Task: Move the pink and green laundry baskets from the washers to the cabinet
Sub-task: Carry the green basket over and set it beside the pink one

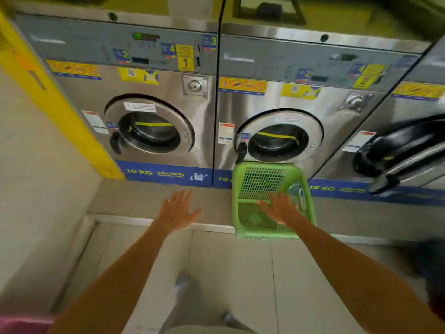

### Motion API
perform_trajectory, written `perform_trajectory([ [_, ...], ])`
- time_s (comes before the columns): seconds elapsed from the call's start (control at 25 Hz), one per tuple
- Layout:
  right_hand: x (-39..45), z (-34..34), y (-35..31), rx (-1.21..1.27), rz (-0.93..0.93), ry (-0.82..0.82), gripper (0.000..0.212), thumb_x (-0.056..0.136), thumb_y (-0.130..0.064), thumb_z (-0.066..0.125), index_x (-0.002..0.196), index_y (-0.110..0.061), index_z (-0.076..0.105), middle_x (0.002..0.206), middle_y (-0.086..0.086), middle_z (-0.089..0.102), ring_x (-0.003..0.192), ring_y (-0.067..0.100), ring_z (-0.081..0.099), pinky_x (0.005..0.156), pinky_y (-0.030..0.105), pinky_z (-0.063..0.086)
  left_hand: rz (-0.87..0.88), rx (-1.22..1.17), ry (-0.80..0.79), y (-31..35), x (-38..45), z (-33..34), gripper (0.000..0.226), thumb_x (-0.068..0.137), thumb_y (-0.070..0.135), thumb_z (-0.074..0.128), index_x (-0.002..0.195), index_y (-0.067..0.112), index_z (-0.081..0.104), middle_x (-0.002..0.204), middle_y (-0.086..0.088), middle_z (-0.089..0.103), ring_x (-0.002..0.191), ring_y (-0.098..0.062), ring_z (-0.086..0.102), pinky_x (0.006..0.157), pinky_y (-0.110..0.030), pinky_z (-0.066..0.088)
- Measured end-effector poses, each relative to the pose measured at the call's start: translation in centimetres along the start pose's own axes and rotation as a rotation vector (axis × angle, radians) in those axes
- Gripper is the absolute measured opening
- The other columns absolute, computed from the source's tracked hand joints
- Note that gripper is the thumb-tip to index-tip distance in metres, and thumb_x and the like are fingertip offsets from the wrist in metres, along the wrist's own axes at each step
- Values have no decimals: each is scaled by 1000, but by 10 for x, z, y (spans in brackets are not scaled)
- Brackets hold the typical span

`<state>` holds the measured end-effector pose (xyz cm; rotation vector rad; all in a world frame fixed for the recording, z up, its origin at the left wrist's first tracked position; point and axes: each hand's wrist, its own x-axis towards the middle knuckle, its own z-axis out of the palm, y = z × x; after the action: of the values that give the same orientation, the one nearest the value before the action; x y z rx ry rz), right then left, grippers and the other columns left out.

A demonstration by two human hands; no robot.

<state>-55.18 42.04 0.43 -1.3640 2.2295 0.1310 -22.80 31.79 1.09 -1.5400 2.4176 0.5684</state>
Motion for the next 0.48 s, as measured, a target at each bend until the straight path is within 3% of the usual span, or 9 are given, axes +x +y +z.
perform_trajectory([
  [0.12,20,-10,44,46,46,40,107,71,-92,4,152,-25,25,162,19,17,149,41,11,115,67,13,28,-8,7,41,46,6,87,86,64,50,154,18,20,160,-11,25,146,-31,25,115,-48,25],
  [0.28,68,-15,84,100,114,15,85,89,-75,21,155,-22,18,164,18,8,151,39,7,116,66,14,62,-69,-41,83,110,11,88,88,54,56,156,16,15,160,-12,24,145,-32,27,113,-51,31],
  [0.48,137,-12,115,117,134,-38,79,95,-64,27,156,-15,16,163,24,5,149,42,11,118,60,19,26,-96,-155,106,183,27,82,90,43,58,155,12,17,152,-15,34,136,-36,38,105,-51,38],
])
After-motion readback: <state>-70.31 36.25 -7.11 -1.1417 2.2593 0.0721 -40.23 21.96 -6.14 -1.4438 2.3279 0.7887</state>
